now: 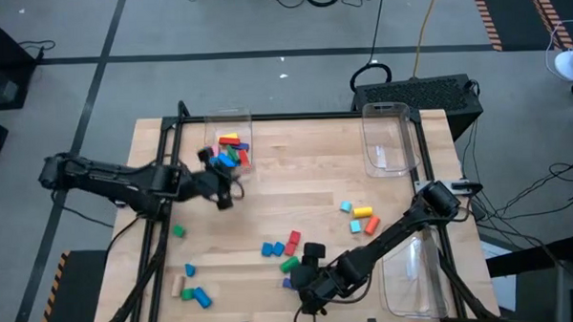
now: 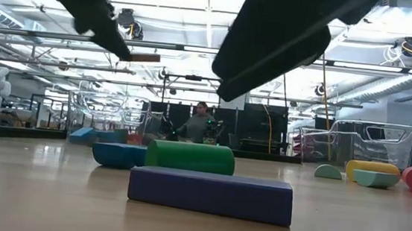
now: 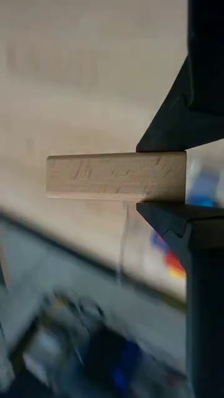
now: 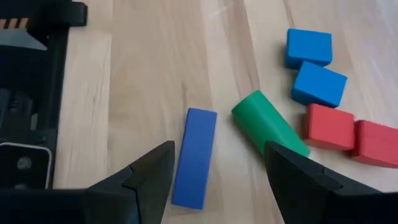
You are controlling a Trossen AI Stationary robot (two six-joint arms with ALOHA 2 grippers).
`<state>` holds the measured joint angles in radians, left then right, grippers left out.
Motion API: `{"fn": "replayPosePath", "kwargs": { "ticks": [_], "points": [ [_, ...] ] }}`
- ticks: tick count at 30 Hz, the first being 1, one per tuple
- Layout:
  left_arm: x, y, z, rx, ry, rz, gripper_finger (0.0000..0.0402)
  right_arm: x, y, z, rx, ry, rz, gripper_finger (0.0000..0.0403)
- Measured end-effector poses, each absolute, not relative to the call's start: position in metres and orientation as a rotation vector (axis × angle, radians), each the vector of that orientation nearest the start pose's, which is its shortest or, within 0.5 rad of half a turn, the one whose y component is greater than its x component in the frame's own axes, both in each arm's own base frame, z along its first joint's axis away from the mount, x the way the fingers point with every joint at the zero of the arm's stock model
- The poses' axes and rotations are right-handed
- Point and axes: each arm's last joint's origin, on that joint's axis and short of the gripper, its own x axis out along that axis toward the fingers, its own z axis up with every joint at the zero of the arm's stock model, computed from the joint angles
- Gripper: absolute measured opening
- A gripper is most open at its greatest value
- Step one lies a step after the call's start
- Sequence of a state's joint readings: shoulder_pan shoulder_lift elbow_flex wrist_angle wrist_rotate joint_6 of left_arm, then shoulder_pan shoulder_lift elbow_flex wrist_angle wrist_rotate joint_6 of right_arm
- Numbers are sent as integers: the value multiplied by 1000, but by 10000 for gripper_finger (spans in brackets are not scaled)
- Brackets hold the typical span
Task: Sort blocks by size
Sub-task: Put the brown rectangle block into the top left transparent bin, then put the blue rectangle block into the top left transparent bin
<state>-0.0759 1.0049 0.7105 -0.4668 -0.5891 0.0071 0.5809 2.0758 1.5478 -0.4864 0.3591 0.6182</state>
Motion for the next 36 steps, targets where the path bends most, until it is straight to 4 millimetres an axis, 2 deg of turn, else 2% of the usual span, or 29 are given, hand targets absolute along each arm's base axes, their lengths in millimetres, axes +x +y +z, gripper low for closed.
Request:
{"fn": "replayPosePath", "kwargs": {
  "ticks": [4, 8, 14, 17, 28, 31, 36],
  "points": [
    [195, 29, 249, 223, 751, 653, 120, 374, 233, 183, 121, 909, -83, 231],
    [193, 53, 244, 168, 799, 731, 120, 374, 235, 180, 94, 914, -62, 231],
    [190, 78, 231, 63, 915, 709, 120, 377, 244, 162, 95, 965, 43, 231],
    [190, 86, 226, 20, 941, 712, 124, 377, 245, 160, 100, 969, 43, 231],
    [187, 95, 221, -38, 967, 771, 209, 377, 245, 160, 118, 988, 75, 232],
    [185, 94, 222, -62, 987, 796, 215, 377, 245, 160, 119, 991, 75, 232],
    [187, 86, 235, -120, 1000, 738, 216, 375, 241, 152, 130, 1047, 26, 231]
  ]
}}
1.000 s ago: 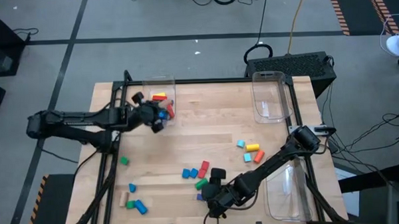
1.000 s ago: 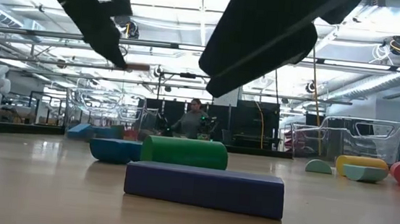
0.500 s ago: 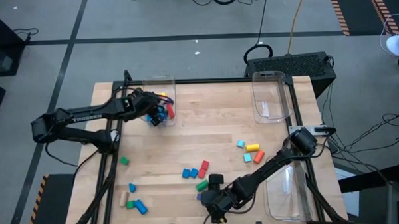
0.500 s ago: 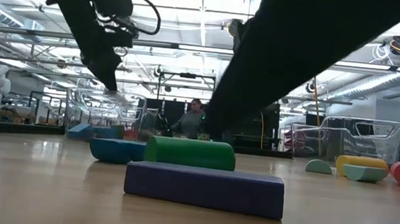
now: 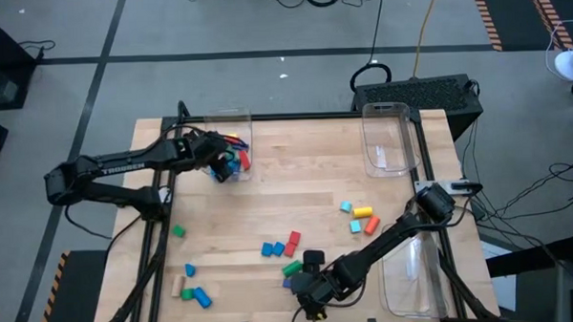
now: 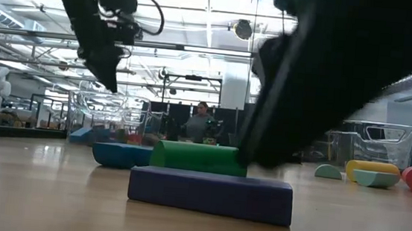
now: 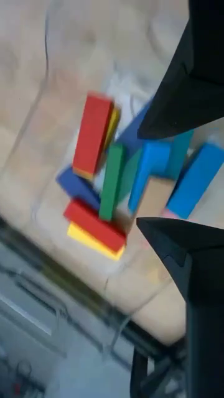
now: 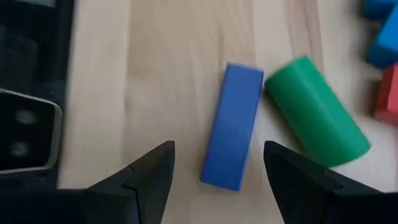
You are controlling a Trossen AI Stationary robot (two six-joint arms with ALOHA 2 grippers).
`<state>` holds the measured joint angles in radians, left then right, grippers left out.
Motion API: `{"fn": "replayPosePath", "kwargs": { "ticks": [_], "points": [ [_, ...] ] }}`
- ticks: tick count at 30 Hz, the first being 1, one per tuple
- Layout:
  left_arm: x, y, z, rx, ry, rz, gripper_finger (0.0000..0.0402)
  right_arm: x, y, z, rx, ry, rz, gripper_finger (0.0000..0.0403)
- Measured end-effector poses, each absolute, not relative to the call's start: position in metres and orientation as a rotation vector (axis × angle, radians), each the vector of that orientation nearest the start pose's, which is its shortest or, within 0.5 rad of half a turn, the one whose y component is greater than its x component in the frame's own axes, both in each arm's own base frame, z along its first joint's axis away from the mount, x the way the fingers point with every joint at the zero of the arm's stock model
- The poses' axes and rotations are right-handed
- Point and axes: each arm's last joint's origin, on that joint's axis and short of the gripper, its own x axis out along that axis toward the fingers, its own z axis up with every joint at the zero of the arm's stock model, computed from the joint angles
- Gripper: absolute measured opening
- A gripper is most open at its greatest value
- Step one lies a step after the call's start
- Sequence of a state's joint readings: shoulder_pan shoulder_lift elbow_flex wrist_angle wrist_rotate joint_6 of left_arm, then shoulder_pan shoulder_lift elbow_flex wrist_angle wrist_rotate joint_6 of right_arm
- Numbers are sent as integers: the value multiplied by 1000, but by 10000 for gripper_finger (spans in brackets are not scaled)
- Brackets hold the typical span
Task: Sort blocks by size
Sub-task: Put the blue rectangle block into the top left transparent bin
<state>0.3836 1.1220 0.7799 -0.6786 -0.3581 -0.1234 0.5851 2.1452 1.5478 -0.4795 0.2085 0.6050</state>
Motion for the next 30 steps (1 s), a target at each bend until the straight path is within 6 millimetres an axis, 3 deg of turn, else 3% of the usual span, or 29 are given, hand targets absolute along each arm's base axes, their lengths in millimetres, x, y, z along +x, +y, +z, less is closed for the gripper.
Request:
{"fn": "replayPosePath", "kwargs": {
  "ticks": [8, 11, 22, 30],
  "points": [
    [198, 56, 271, -128, 836, 582, 216, 377, 239, 133, 108, 1092, -2, 214],
    [200, 38, 274, -129, 812, 496, 216, 378, 236, 132, 115, 1093, -18, 199],
    [210, -28, 261, -77, 699, 203, 216, 380, 233, 132, 56, 1047, -81, 77],
    [207, -56, 236, -411, 645, 196, 216, 381, 231, 132, -52, 1001, -114, 77]
  ]
}}
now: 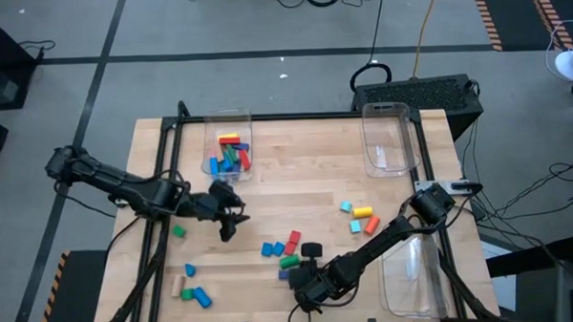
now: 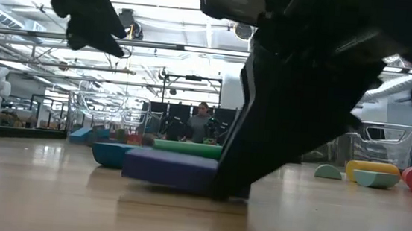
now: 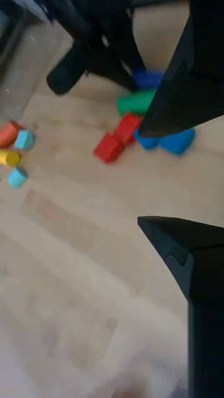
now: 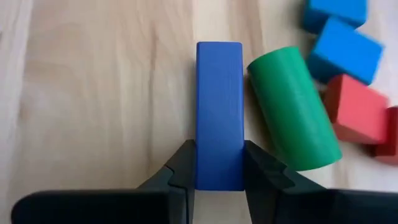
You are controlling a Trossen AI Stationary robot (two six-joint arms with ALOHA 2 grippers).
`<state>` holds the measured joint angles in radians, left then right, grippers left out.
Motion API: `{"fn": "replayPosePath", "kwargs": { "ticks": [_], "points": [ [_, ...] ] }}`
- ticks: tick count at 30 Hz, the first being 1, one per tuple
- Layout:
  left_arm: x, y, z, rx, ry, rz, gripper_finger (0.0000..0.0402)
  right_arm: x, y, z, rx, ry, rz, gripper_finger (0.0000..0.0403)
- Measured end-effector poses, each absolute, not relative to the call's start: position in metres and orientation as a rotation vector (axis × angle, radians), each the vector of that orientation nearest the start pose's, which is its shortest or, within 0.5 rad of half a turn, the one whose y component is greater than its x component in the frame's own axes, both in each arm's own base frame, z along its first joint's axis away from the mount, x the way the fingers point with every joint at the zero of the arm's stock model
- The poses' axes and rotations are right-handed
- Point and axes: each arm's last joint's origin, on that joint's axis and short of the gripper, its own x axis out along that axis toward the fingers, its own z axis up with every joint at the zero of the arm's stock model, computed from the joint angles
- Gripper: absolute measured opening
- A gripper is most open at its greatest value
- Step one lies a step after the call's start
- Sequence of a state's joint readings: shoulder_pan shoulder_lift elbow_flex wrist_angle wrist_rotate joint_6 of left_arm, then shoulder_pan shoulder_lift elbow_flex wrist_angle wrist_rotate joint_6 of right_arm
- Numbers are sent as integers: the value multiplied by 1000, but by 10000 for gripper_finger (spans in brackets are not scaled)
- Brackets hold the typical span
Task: Sort blocks by size
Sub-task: Put the blue rectangle block into the top left transparent bin
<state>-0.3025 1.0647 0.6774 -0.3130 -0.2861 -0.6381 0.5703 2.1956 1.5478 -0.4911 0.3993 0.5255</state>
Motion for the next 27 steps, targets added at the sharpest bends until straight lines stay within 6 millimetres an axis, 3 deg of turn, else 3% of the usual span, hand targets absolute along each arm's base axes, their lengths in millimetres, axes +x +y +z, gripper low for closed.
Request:
{"fn": "replayPosePath", "kwargs": {
  "ticks": [6, 12, 27],
  "points": [
    [207, -66, 231, -620, 595, 178, 216, 383, 227, 138, -169, 896, -227, 82],
    [210, -69, 236, -740, 542, 144, 216, 393, 218, 164, -282, 733, -413, 84],
    [211, -70, 238, -819, 539, 127, 216, 432, 169, 194, -339, 650, -572, 86]
  ]
}}
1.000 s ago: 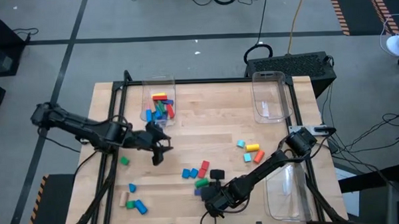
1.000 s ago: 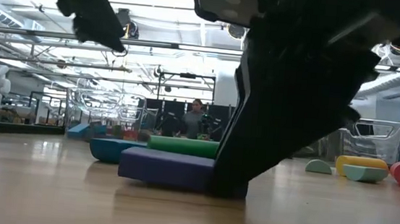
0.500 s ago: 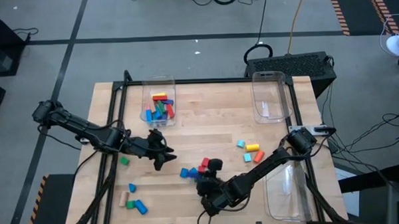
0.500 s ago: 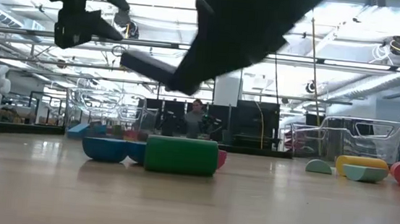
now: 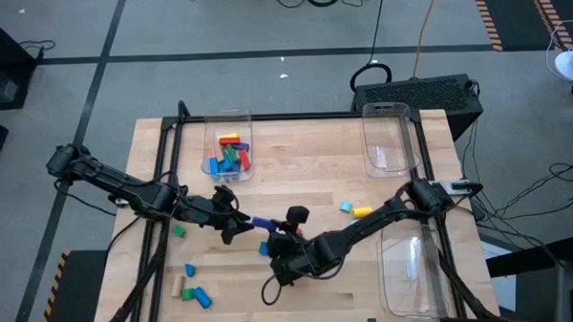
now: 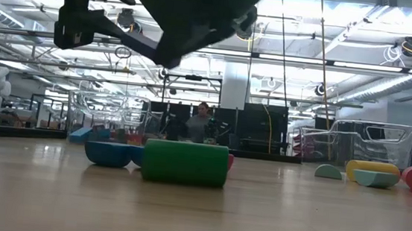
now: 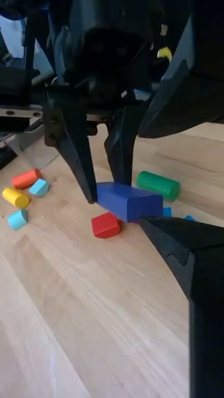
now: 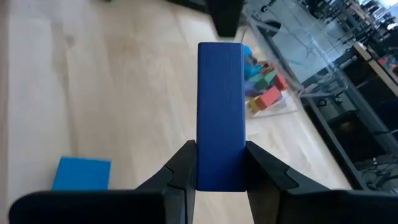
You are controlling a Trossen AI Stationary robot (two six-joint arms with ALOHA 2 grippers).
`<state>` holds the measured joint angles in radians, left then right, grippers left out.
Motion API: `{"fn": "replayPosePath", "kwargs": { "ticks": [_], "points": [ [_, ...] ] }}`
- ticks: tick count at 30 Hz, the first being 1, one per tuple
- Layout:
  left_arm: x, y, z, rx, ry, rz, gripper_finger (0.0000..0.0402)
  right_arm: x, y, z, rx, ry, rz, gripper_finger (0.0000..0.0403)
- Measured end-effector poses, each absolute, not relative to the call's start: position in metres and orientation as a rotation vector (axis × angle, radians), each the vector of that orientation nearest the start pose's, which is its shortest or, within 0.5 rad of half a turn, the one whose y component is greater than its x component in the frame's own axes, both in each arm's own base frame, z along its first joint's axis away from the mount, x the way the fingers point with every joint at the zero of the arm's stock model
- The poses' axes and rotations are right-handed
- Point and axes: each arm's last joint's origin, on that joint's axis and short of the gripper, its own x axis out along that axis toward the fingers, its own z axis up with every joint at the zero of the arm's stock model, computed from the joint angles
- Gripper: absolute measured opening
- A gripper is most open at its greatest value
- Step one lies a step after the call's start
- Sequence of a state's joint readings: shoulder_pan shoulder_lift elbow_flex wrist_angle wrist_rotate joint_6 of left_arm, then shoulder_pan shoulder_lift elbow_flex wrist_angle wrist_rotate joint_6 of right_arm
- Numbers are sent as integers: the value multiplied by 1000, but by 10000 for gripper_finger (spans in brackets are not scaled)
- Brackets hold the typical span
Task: Sort blocks by size
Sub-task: Put the blue rectangle block into the top left transparent bin
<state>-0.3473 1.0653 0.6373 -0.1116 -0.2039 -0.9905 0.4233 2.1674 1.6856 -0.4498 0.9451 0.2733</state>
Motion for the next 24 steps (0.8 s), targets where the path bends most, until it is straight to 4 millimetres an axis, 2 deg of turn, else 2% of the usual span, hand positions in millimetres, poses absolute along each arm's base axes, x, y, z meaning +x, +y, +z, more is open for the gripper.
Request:
{"fn": "replayPosePath", "kwargs": {
  "ticks": [11, 24],
  "points": [
    [215, -71, 230, -799, 564, 168, 216, 439, 166, 198, -424, 607, -592, 86],
    [219, -64, 231, -814, 549, 179, 216, 435, 176, 200, -458, 569, -634, 86]
  ]
}}
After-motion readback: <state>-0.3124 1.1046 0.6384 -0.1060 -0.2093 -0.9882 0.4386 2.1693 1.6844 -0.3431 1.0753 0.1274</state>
